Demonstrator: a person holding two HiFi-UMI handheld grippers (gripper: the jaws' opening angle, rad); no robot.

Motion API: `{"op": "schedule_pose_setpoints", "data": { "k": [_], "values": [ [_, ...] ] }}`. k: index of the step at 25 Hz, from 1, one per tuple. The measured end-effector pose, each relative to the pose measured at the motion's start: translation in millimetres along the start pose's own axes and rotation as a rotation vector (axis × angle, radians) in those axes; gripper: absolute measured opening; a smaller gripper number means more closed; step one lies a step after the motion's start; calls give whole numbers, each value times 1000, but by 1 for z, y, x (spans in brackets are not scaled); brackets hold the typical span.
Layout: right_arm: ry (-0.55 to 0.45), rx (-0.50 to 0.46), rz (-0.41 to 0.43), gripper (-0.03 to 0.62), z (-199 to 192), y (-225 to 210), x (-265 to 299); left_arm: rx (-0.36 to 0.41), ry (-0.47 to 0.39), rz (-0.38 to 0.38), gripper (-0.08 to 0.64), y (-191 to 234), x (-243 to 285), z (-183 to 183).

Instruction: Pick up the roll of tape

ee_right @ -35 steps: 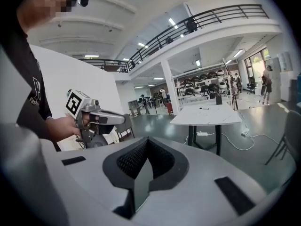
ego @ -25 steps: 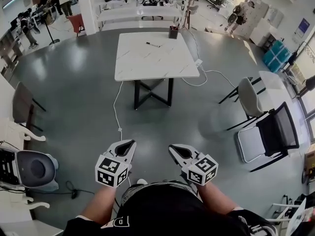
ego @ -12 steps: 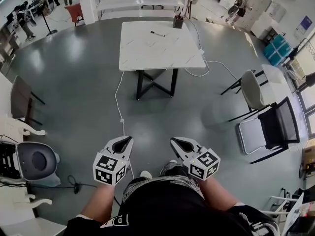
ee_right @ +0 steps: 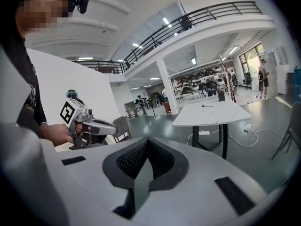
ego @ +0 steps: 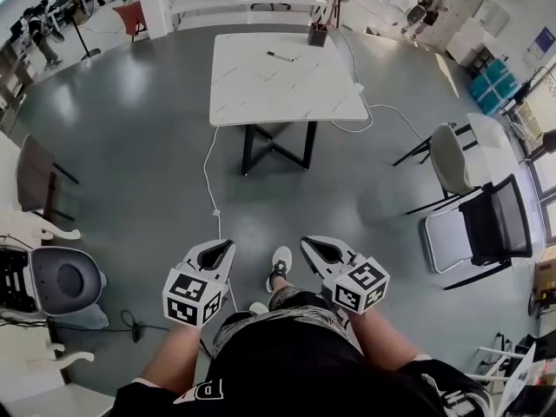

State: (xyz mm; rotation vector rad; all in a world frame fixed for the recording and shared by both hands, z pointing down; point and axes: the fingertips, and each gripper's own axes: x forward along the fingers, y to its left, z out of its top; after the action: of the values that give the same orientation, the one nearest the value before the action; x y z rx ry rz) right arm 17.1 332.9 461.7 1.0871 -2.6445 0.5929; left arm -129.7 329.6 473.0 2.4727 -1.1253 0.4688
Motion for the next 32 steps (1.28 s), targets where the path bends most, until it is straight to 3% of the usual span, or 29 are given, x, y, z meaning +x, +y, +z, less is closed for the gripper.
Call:
{"op": "schedule_pose_setpoints", "data": {
  "k": [5,24,32],
  "values": [
    [-25,9,2,3,17,-27,14,19,19,6,20,10,21,16],
    [-79,32,10,3,106,-174,67,44,-1,-2,20,57,160,135],
    [-99,41,23,3,122,-230,81,39,6,9,21,73,213,157]
  ]
}}
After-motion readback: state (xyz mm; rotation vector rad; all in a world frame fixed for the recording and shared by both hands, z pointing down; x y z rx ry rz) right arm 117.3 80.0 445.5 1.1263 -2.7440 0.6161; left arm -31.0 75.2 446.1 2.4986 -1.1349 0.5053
